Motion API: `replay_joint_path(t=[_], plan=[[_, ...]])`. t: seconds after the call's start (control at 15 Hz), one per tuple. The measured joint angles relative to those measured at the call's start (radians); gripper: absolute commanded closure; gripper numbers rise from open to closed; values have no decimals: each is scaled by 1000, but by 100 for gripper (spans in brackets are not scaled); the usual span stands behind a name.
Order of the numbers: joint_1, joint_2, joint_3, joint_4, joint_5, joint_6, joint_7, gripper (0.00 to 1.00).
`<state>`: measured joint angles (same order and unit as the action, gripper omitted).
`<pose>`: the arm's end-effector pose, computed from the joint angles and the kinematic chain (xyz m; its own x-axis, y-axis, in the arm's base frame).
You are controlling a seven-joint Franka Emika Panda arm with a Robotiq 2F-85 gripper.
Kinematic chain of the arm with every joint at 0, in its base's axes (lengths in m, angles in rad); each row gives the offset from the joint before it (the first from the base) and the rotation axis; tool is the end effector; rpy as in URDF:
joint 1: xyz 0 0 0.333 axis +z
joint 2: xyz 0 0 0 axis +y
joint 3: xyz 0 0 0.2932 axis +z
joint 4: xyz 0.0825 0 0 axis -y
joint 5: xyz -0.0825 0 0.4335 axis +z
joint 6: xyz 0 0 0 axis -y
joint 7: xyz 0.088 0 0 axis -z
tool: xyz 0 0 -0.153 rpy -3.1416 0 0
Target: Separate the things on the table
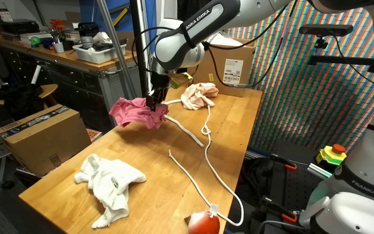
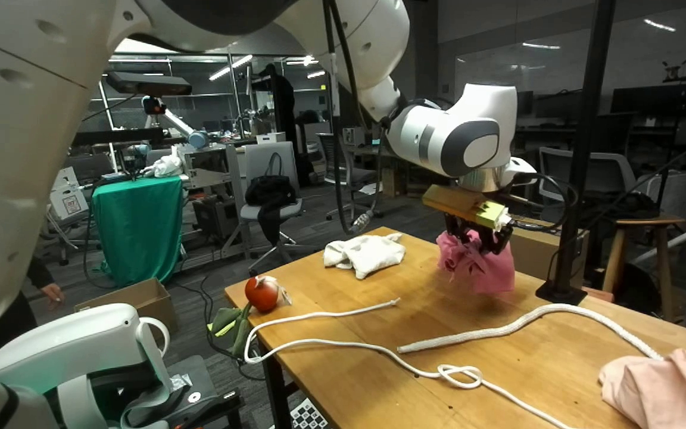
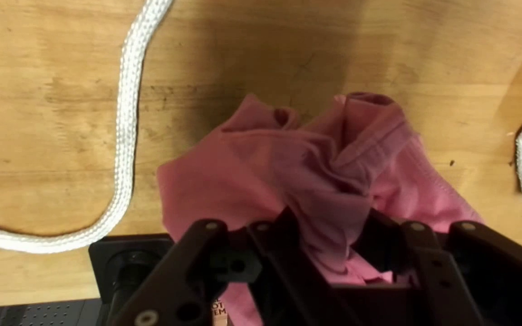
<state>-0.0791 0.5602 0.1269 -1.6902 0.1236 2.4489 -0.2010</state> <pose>0.7311 0.0336 0.2000 0.9687 0.1184 0.2180 0.1474 -0.9816 -0.1216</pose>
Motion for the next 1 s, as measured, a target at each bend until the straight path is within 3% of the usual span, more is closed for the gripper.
replay_joint_path(t=[0.47, 1.0], plan=[[-38, -145, -17, -107, 50, 8, -34, 89], [-83, -387, -134, -352, 47, -108, -96, 89]])
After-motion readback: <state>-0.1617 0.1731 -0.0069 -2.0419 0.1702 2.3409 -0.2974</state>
